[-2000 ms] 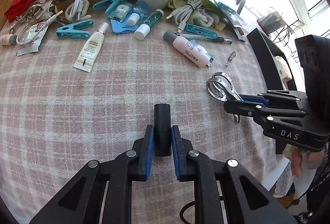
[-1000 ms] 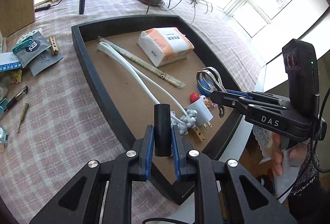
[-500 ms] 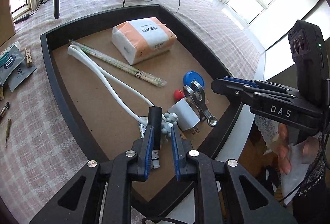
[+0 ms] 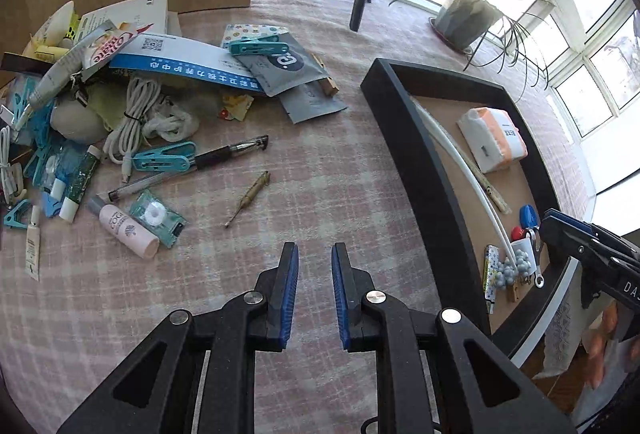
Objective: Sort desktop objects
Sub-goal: 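Move both grippers back toward the pile, then grasp the pink COGI bottle with the left gripper while the right grasps the small screwdriver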
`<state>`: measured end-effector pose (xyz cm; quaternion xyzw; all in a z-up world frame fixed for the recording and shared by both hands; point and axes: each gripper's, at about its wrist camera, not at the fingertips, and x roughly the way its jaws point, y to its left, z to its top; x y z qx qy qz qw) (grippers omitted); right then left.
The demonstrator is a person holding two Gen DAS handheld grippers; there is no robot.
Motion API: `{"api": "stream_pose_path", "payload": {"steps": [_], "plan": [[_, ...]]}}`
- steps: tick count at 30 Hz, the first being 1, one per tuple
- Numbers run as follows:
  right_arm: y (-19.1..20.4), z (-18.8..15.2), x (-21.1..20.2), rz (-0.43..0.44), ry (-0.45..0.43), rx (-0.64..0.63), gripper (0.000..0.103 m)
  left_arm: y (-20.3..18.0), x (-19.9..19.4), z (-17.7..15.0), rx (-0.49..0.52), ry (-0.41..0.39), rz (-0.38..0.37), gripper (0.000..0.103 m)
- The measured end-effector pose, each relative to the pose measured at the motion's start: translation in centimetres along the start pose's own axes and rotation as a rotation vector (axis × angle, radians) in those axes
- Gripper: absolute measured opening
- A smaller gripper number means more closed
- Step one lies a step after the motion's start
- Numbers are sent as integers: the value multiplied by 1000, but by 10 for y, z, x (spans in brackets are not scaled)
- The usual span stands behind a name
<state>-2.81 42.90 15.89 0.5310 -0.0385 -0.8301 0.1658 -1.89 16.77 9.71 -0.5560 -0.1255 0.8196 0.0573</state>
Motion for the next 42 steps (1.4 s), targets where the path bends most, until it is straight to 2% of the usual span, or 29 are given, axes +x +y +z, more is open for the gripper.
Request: {"api": "stream_pose_path", "payload": {"steps": [1, 3, 6, 13, 16, 19, 21, 23, 25, 31, 36, 40, 42], "plan": [[14, 3, 5, 8, 5, -22, 38, 16, -2, 2, -24, -3, 19, 15], [42, 8, 15, 9, 10, -67, 39, 45, -4, 5, -79, -8, 48, 22], [79, 16, 34, 12, 29, -113, 39, 80, -6, 9, -141, -14, 71, 22], [134, 31, 91, 53, 119, -107, 40, 115, 7, 20, -174, 8, 94, 25], [143, 36, 118, 70, 172, -69, 40, 120, 11, 21, -162, 10, 101, 25], [153, 38, 136, 45, 196, -63, 40, 123, 15, 21, -141, 31, 102, 25], [159, 39, 145, 18, 205, -76, 45, 126, 16, 19, -136, 35, 95, 26], [164, 40, 149, -2, 197, -87, 55, 128, 16, 17, -136, 35, 86, 27], [166, 40, 151, -9, 194, -82, 59, 131, 16, 17, -136, 38, 84, 25], [160, 42, 160, -64, 202, -31, 59, 128, 15, 18, -116, 38, 75, 25], [166, 39, 170, -37, 231, -45, 59, 126, 18, 13, -100, 53, 76, 27], [167, 38, 178, -12, 253, -10, 59, 127, 21, 3, -91, 69, 79, 26], [168, 38, 179, -15, 244, 0, 65, 124, 21, 0, -77, 58, 86, 25]]}}
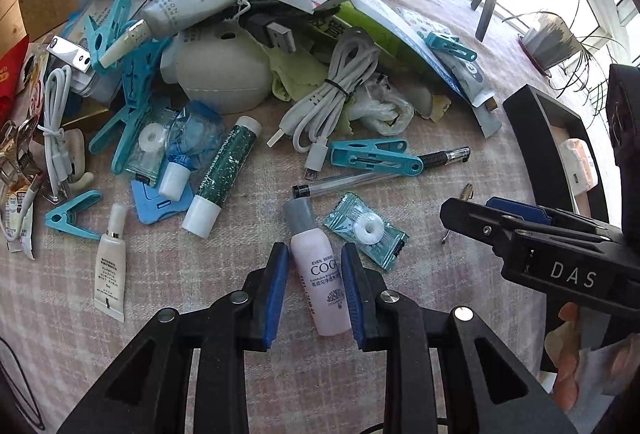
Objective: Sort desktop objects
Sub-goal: 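Grasp the pink COGI bottle with the left gripper while the right grasps the small screwdriver, then carry the bottle and screwdriver into the tray and open both grippers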
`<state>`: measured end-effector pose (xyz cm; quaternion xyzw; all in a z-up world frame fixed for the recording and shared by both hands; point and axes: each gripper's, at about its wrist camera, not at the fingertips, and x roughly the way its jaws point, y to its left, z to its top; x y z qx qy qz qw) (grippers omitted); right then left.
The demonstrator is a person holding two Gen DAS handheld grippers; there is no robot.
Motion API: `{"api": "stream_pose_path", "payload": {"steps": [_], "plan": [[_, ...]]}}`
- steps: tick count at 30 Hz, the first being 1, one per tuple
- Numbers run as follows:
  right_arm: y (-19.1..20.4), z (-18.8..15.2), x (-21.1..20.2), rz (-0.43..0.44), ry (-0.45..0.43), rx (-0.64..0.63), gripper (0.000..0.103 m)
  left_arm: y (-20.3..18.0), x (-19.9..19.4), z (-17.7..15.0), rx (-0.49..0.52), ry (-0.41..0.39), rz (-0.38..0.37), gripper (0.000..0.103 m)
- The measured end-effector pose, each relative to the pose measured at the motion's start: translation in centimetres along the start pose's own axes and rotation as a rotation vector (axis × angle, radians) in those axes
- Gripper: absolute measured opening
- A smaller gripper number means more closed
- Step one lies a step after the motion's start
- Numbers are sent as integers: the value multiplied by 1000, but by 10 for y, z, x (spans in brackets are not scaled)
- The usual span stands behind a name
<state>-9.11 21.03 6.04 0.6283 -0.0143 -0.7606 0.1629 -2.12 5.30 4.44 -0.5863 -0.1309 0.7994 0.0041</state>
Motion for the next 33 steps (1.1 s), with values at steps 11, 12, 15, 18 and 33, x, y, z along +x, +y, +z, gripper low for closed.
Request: {"api": "stream_pose_path", "payload": {"steps": [11, 12, 15, 18, 33], "plan": [[37, -14, 5, -189, -17, -241, 40, 5, -3, -7, 9, -21, -9, 19], [36, -15, 4, -185, -12, -249, 37, 5, -3, -8, 13, -24, -8, 19], [31, -14, 0, -186, -7, -261, 17, 4, -3, -10, 14, -31, -8, 19], [24, -18, -4, -165, -3, -255, 7, 3, -4, -14, 12, -31, -14, 19], [-32, -74, -58, 4, -64, -157, 7, -19, -31, -36, -31, -62, -115, 18]]}}
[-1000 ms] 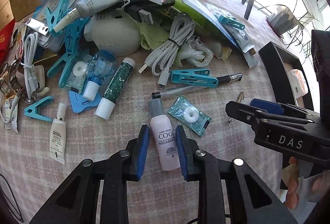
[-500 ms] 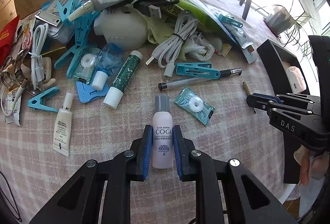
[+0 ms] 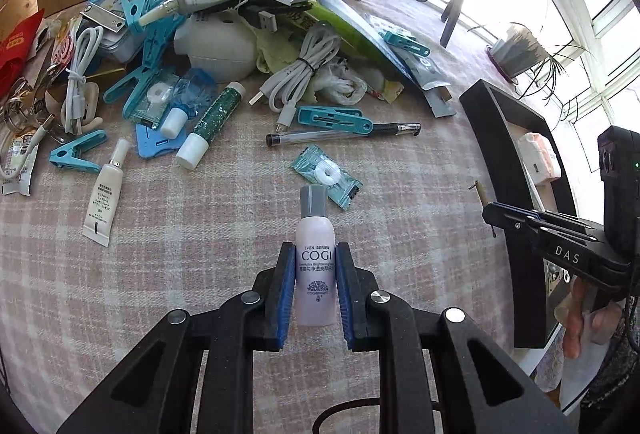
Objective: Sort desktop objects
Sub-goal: 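Carry the bottle and screwdriver into the tray and open both grippers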
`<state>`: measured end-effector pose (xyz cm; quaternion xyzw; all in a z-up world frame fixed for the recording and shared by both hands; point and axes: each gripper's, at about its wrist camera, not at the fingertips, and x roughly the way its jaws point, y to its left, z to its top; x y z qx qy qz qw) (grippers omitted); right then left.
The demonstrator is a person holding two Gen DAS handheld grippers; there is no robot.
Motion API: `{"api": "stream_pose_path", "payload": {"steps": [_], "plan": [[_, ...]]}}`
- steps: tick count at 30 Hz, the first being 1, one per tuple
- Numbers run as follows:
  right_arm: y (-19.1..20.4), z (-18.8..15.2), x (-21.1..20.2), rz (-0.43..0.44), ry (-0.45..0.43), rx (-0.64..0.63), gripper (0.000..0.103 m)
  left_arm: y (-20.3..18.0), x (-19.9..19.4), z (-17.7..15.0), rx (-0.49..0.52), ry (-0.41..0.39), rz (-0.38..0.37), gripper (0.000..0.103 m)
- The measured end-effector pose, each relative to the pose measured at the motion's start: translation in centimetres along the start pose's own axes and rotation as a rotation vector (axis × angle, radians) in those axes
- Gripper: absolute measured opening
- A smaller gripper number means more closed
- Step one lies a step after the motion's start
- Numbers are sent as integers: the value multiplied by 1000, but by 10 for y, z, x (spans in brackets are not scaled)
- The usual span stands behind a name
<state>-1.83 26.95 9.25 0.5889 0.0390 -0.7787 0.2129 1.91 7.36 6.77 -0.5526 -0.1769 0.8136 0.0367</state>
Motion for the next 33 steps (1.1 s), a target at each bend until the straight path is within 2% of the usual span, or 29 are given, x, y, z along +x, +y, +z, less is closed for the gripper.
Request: {"api": "stream_pose_path", "payload": {"steps": [5, 8, 10, 18, 22, 26, 28, 31, 33], "plan": [[-35, -13, -38, 10, -54, 44, 7, -44, -9, 9, 78, -20, -51, 18], [-75, 0, -47, -9, -94, 69, 7, -91, -4, 12, 148, -18, -95, 18], [-93, -9, -60, -22, -117, 97, 7, -124, 0, 13, 202, -13, -124, 18], [-178, -35, -108, -144, -175, 235, 7, -248, 19, 2, 385, 38, -249, 18], [-211, -49, -116, -180, -179, 295, 7, -292, 31, -7, 459, 62, -270, 18], [-229, -59, -122, -199, -179, 325, 7, -318, 40, -15, 516, 83, -262, 19], [-234, -61, -123, -199, -172, 330, 14, -320, 40, -16, 515, 75, -245, 18], [-236, -61, -125, -186, -176, 331, 30, -310, 40, -11, 499, 68, -219, 23], [-232, -58, -126, -173, -183, 320, 32, -296, 37, -5, 472, 62, -200, 23]]}}
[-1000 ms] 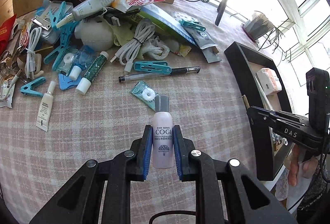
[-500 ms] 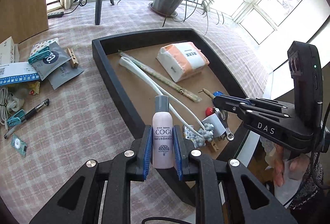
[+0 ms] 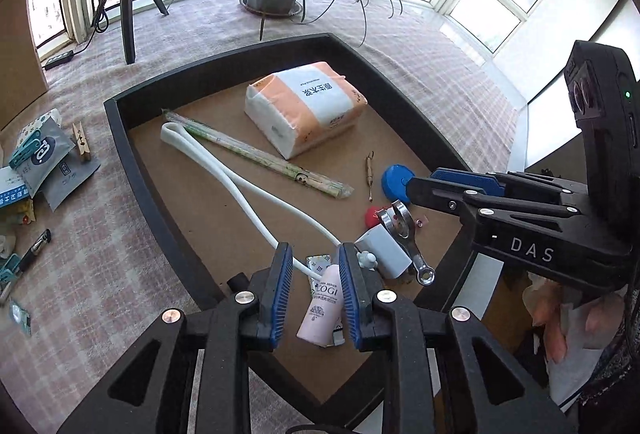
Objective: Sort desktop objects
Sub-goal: 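Carry the bottle and screwdriver into the tray and open both grippers, then return both grippers to the pile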
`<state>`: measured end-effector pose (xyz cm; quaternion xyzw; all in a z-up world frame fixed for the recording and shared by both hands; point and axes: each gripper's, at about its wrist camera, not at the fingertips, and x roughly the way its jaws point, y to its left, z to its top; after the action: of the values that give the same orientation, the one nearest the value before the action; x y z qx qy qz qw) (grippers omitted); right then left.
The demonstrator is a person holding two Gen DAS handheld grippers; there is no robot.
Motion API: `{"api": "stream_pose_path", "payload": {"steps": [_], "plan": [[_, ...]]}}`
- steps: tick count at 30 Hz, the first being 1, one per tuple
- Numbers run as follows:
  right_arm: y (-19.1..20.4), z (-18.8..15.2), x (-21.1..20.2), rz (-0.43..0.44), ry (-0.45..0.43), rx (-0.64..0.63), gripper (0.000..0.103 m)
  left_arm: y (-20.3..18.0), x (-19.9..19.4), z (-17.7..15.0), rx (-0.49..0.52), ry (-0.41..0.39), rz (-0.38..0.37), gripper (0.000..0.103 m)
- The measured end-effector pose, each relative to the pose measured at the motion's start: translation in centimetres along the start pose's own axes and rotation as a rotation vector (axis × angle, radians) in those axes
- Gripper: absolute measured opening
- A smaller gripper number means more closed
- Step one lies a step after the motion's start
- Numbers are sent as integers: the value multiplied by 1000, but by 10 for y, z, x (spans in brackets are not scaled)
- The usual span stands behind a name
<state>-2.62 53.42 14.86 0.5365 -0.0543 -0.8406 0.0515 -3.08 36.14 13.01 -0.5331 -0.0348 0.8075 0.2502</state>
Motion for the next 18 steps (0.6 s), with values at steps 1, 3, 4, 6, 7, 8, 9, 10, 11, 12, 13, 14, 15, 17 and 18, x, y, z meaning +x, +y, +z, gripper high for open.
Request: {"api": "stream_pose_path", "payload": {"steps": [1, 3, 4, 6, 7, 8, 9, 10, 11, 12, 13, 14, 15, 17, 18], "plan": [[3, 1, 0, 9, -2, -8, 32, 9, -4, -1, -16, -4, 9, 23], [14, 5, 2, 28, -1, -29, 32, 27, -13, -6, -41, -15, 41, 23], [20, 7, 3, 39, -1, -41, 32, 38, -17, -9, -54, -18, 61, 23], [36, 12, 6, 67, 0, -71, 32, 63, -28, -15, -98, -23, 87, 23], [45, 14, 7, 78, 2, -87, 32, 76, -33, -19, -119, -27, 101, 23], [54, 17, 9, 88, 4, -105, 32, 88, -38, -22, -140, -32, 117, 23], [64, 19, 11, 97, 6, -123, 32, 102, -45, -26, -163, -39, 133, 23], [74, 21, 14, 108, 9, -142, 32, 116, -51, -31, -188, -44, 150, 23], [86, 23, 17, 121, 12, -166, 32, 130, -57, -36, -212, -49, 167, 23], [98, 25, 19, 136, 16, -191, 32, 144, -64, -41, -236, -54, 186, 23], [110, 27, 21, 148, 20, -216, 32, 158, -71, -48, -261, -58, 207, 23], [124, 29, 23, 162, 23, -246, 32, 173, -77, -55, -288, -61, 225, 23], [138, 30, 26, 176, 24, -278, 32, 188, -84, -62, -317, -62, 243, 23], [166, 32, 31, 197, 26, -337, 33, 217, -96, -77, -372, -67, 285, 23], [180, 33, 35, 212, 30, -371, 34, 231, -102, -85, -398, -67, 306, 23]]}}
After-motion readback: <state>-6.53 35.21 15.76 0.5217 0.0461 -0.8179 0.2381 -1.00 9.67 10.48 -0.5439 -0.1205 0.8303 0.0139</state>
